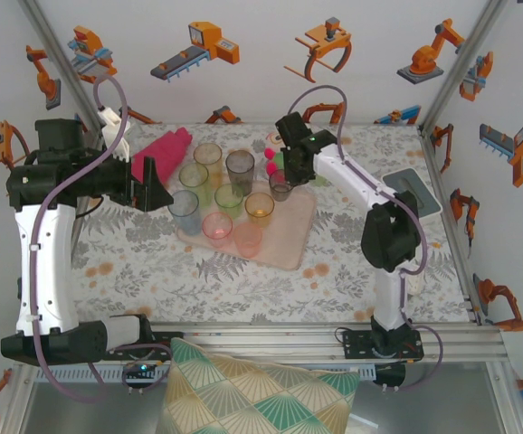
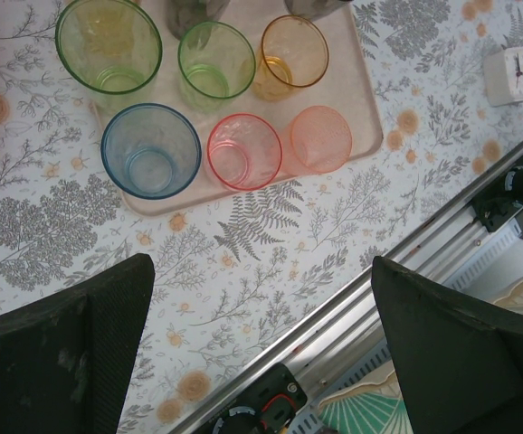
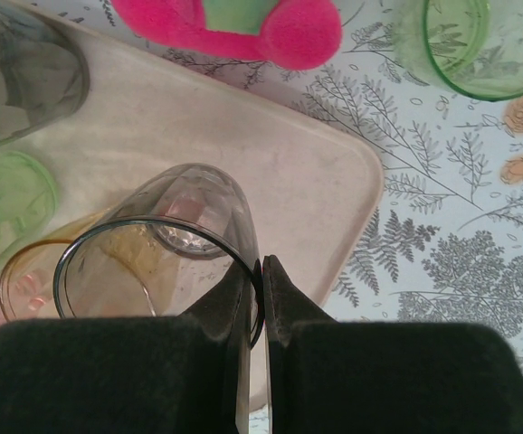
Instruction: Place the glasses into the tray
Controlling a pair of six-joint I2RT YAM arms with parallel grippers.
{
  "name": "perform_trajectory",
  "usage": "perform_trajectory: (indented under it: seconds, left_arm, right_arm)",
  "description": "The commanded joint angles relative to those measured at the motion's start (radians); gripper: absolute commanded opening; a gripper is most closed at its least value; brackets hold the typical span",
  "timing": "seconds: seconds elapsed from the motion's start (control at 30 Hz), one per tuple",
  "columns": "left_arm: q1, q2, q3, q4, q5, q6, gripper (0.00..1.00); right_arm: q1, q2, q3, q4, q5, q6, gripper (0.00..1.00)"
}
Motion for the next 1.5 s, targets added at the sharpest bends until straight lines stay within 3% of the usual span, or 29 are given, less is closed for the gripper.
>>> perform_trajectory:
  seconds: [0.0,0.43,1.23,1.47]
  left_arm:
    - [-0.001,-0.019,-0.012,0.006,0.014,-0.011,0.97]
    - [0.0,-0.022,-0.014,0.008,0.013,-0.011,0.97]
    - [0.002,-0.018,-0.021,0.013,0.015,-0.013,0.97]
    - [0.001,-0.021,-0.022,0.013,0.013,-0.013,0.97]
  right_arm:
    - [0.003,0.028,0.051,0.025,-0.002,0.027,0.1]
    - [0.005,0.157,0.149,0.018,-0.015,0.027,0.1]
    - [0.013,0.255,0.212,0.016,-0.034,0.027,0.12]
    - [0.014,0.272,0.228,0.01,-0.039,0.028,0.17]
